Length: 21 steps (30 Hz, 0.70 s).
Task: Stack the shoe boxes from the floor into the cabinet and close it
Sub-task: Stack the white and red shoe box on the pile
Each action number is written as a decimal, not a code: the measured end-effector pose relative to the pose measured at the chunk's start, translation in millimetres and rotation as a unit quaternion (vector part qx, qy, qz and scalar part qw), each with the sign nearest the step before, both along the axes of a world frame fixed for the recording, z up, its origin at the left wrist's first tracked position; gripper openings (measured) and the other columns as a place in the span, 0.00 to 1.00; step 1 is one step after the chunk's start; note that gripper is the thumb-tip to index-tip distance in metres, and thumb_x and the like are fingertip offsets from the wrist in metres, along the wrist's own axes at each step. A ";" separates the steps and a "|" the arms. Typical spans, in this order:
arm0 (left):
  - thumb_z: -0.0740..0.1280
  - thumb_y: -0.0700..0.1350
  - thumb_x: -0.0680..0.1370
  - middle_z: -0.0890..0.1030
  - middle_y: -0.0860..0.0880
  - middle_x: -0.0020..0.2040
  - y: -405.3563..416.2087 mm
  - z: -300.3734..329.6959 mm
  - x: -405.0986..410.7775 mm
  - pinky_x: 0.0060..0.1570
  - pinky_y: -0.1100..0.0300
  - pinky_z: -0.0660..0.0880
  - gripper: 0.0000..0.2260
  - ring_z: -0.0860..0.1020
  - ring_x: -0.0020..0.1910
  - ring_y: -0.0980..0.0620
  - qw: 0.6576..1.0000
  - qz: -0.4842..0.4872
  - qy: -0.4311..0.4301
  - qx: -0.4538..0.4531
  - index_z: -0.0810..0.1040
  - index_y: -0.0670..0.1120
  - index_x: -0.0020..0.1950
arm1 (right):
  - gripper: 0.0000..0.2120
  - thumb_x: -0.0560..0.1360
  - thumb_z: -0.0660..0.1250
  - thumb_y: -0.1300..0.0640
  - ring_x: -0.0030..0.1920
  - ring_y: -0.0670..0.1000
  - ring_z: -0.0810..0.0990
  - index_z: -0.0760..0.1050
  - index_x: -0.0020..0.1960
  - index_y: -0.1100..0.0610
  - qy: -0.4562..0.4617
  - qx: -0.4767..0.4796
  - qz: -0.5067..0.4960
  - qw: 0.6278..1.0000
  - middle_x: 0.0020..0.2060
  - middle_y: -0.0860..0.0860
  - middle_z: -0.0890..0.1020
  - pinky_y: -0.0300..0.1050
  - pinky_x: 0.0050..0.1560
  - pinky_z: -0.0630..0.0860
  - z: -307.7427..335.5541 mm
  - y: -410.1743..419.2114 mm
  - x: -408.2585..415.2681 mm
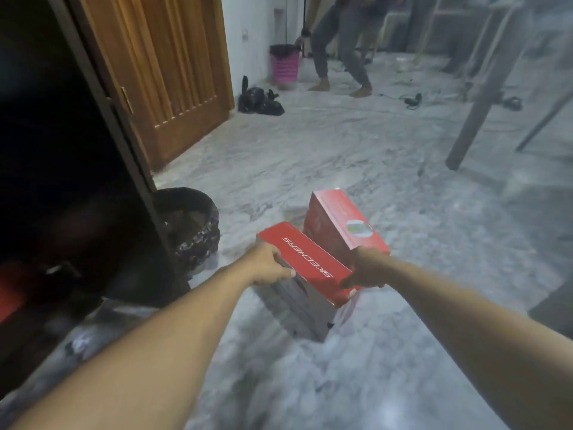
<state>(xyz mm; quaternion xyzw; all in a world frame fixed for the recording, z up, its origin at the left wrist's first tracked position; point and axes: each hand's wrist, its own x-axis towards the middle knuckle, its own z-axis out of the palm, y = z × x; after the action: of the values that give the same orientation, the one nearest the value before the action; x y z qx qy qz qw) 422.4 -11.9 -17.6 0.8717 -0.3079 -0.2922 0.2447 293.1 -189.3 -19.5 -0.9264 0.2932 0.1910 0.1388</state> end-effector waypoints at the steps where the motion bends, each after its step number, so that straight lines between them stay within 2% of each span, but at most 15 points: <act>1: 0.73 0.48 0.74 0.73 0.51 0.50 -8.0 -9.6 3.6 0.51 0.61 0.70 0.12 0.72 0.50 0.53 1.000 0.005 0.003 -0.007 0.78 0.46 0.54 | 0.22 0.71 0.73 0.46 0.45 0.52 0.80 0.75 0.60 0.55 0.001 0.000 0.003 1.000 0.48 0.51 0.80 0.36 0.38 0.75 -14.0 -5.0 1.5; 2: 0.73 0.47 0.74 0.72 0.51 0.50 -15.0 -19.4 8.0 0.51 0.61 0.69 0.15 0.73 0.51 0.52 1.000 0.010 0.009 -0.011 0.77 0.45 0.58 | 0.25 0.69 0.74 0.45 0.52 0.54 0.79 0.75 0.61 0.56 0.001 0.007 0.000 1.000 0.53 0.52 0.81 0.40 0.47 0.77 -28.4 -9.1 3.3; 3: 0.73 0.46 0.74 0.72 0.51 0.51 -21.4 -29.4 12.6 0.51 0.62 0.69 0.18 0.74 0.53 0.51 1.000 0.017 0.015 -0.014 0.76 0.44 0.62 | 0.28 0.66 0.75 0.43 0.55 0.54 0.79 0.76 0.61 0.55 -0.002 0.019 -0.008 1.000 0.55 0.52 0.81 0.44 0.52 0.77 -44.0 -11.5 5.3; 5: 0.73 0.46 0.74 0.74 0.52 0.55 -31.0 -48.9 22.7 0.53 0.61 0.71 0.21 0.75 0.55 0.50 0.999 0.029 0.023 -0.012 0.74 0.44 0.66 | 0.36 0.58 0.77 0.37 0.58 0.54 0.77 0.73 0.61 0.52 -0.024 0.041 -0.031 0.998 0.56 0.52 0.78 0.46 0.55 0.77 -72.2 -13.3 7.8; 7: 0.72 0.46 0.75 0.76 0.49 0.64 -36.2 -64.8 32.7 0.58 0.57 0.73 0.22 0.75 0.61 0.47 0.998 0.047 0.025 -0.015 0.73 0.44 0.67 | 0.48 0.52 0.76 0.31 0.62 0.56 0.72 0.66 0.65 0.51 -0.027 0.050 -0.057 0.997 0.63 0.54 0.70 0.51 0.60 0.75 -95.9 -11.9 9.2; 9: 0.71 0.46 0.76 0.73 0.45 0.69 -37.8 -78.5 42.4 0.61 0.55 0.72 0.25 0.73 0.65 0.44 0.997 0.067 0.022 -0.009 0.69 0.43 0.71 | 0.54 0.51 0.77 0.31 0.64 0.59 0.72 0.61 0.69 0.52 -0.023 0.060 -0.078 0.995 0.67 0.56 0.64 0.53 0.63 0.74 -112.7 -9.6 8.4; 11: 0.71 0.48 0.76 0.68 0.44 0.72 -36.5 -90.8 52.0 0.63 0.54 0.70 0.30 0.70 0.69 0.43 0.996 0.084 0.025 0.001 0.63 0.43 0.74 | 0.53 0.52 0.79 0.35 0.61 0.59 0.74 0.60 0.69 0.52 -0.053 0.068 -0.093 0.992 0.66 0.56 0.63 0.52 0.61 0.75 -125.1 -9.8 6.9; 13: 0.71 0.50 0.75 0.64 0.44 0.75 -34.0 -101.2 60.6 0.66 0.53 0.68 0.35 0.66 0.72 0.43 0.994 0.105 0.035 0.001 0.58 0.43 0.77 | 0.47 0.53 0.81 0.40 0.55 0.57 0.77 0.63 0.66 0.50 -0.104 0.069 -0.107 0.986 0.62 0.54 0.66 0.48 0.55 0.77 -131.3 -11.3 4.5; 17: 0.72 0.47 0.74 0.68 0.46 0.73 -25.1 -113.6 72.1 0.59 0.58 0.68 0.34 0.69 0.69 0.44 0.988 0.149 0.041 -0.018 0.61 0.43 0.75 | 0.43 0.52 0.80 0.45 0.49 0.55 0.78 0.66 0.63 0.45 -0.127 0.058 -0.111 0.984 0.57 0.51 0.69 0.44 0.47 0.76 -131.6 -20.0 -3.0; 19: 0.77 0.49 0.68 0.70 0.46 0.71 -18.6 -121.3 78.7 0.64 0.54 0.70 0.40 0.70 0.68 0.44 0.985 0.165 0.049 -0.023 0.61 0.46 0.74 | 0.43 0.53 0.81 0.49 0.49 0.54 0.77 0.67 0.64 0.45 -0.128 0.093 -0.106 0.982 0.57 0.51 0.71 0.41 0.44 0.74 -129.9 -29.2 -7.0; 21: 0.79 0.53 0.57 0.72 0.45 0.69 -9.8 -133.7 85.0 0.64 0.47 0.72 0.48 0.72 0.66 0.43 0.984 0.172 0.054 -0.016 0.60 0.47 0.73 | 0.41 0.56 0.82 0.56 0.47 0.52 0.77 0.69 0.66 0.47 -0.132 0.170 -0.122 0.969 0.54 0.51 0.74 0.38 0.39 0.72 -123.7 -37.9 -10.5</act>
<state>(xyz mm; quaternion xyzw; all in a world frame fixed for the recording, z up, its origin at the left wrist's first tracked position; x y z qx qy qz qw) 507.4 -21.7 -151.3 0.8906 -0.1443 -0.2876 0.3213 282.6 -227.2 -143.2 -0.8633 0.3463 0.0954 0.3545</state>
